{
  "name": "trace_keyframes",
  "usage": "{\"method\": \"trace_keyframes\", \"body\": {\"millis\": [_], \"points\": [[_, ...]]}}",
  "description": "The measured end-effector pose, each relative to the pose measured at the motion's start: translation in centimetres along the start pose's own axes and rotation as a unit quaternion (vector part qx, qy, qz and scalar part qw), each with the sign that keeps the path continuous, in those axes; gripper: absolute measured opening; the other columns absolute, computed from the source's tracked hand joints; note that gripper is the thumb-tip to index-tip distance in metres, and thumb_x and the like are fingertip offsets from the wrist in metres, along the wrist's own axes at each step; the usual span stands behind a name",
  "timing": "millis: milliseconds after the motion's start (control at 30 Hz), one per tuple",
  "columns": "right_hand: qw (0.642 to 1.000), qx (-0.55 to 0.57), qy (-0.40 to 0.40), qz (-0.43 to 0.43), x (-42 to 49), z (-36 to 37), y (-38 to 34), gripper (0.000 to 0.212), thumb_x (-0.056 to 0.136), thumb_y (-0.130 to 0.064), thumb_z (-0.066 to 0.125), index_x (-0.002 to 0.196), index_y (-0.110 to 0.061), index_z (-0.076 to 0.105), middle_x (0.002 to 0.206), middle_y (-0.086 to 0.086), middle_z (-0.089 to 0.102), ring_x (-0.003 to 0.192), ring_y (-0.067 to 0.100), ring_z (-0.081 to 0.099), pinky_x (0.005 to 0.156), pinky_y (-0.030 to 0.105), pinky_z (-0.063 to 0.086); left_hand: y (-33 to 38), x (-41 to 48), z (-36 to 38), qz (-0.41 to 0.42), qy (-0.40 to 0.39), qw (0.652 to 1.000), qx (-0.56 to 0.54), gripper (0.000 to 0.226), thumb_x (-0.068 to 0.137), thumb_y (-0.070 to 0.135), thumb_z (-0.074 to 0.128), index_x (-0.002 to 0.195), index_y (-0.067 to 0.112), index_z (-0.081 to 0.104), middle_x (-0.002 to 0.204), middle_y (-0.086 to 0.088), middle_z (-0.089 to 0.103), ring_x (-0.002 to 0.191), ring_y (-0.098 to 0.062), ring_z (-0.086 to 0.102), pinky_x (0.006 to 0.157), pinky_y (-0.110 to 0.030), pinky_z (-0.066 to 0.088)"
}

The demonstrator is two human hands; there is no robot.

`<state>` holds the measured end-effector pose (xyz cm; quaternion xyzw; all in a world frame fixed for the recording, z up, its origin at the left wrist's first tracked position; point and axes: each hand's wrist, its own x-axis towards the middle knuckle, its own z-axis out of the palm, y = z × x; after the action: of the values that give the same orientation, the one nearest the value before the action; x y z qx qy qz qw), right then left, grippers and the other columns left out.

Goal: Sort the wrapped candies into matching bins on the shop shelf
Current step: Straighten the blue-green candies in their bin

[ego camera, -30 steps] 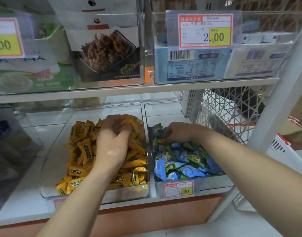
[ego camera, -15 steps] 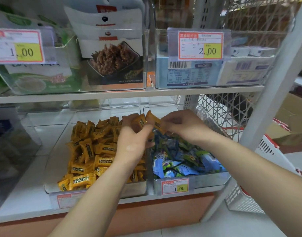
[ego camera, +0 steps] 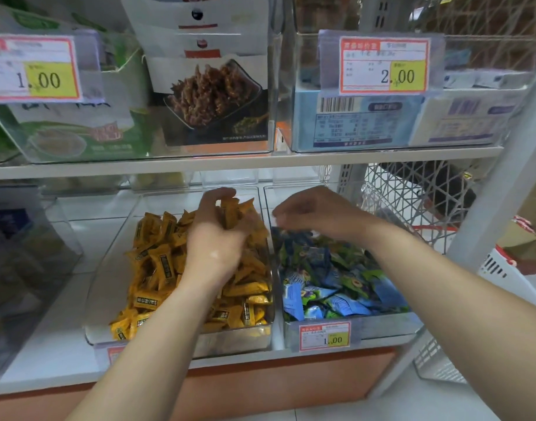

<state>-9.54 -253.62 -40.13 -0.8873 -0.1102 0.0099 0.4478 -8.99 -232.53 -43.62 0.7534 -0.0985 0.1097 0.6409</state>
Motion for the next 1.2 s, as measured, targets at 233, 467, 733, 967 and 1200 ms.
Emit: {"method": "trace_keyframes", "body": {"millis": [233,467,733,967,1200], "points": [[0.982,-0.088,0.085,0.144,0.2,-5.3,8.3,0.015,0.100,-0.027,0.059,0.104,-0.020,0.072,0.096,-0.005,0.074,0.084,0.012,0.069,0.060,0.016,0.044,-1.2,2.3,-4.2,0.051,-0.011,0.915,0.401,0.042,0.088,0.041,0.067,0.128,0.036,0.056,0.124,-0.002,0.064,0.106,-0.028,0.061,0.086,-0.040,0.050],[0.940,-0.255,-0.094,0.207,1.5,-4.2,11.5,0.025,0.099,-0.029,0.058,0.117,-0.018,0.071,0.113,-0.001,0.066,0.093,0.011,0.061,0.079,0.024,0.045,2.5,-1.4,1.6,0.178,-0.100,0.901,0.383,0.036,0.092,0.051,0.057,0.122,0.033,0.060,0.090,0.014,0.062,0.080,-0.006,0.058,0.065,-0.020,0.045],[0.920,-0.289,-0.145,0.219,1.8,-3.6,11.8,0.014,0.094,-0.025,0.061,0.094,-0.015,0.070,0.106,0.010,0.072,0.096,0.026,0.067,0.092,0.042,0.054,0.8,-3.9,11.1,0.137,-0.356,0.833,0.400,0.066,0.095,0.062,0.036,0.154,0.035,0.024,0.161,0.003,0.029,0.143,-0.026,0.033,0.111,-0.042,0.036],[0.964,-0.204,0.067,0.156,1.2,-5.1,11.8,0.019,0.094,-0.019,0.063,0.076,-0.023,0.065,0.077,-0.010,0.062,0.071,0.008,0.058,0.053,0.014,0.040,-1.7,-4.9,12.9,0.119,-0.379,0.780,0.484,0.061,0.093,0.065,0.027,0.141,0.035,0.050,0.153,0.002,0.039,0.143,-0.025,0.026,0.115,-0.046,0.019],[0.980,-0.142,0.027,0.140,1.8,-4.7,10.4,0.028,0.099,-0.010,0.048,0.089,-0.020,0.071,0.103,-0.001,0.065,0.087,0.013,0.060,0.078,0.028,0.048,-1.8,-5.4,12.5,0.122,-0.375,0.786,0.476,0.069,0.087,0.067,0.022,0.135,0.031,0.056,0.150,0.006,0.045,0.142,-0.022,0.029,0.117,-0.043,0.018]]}}
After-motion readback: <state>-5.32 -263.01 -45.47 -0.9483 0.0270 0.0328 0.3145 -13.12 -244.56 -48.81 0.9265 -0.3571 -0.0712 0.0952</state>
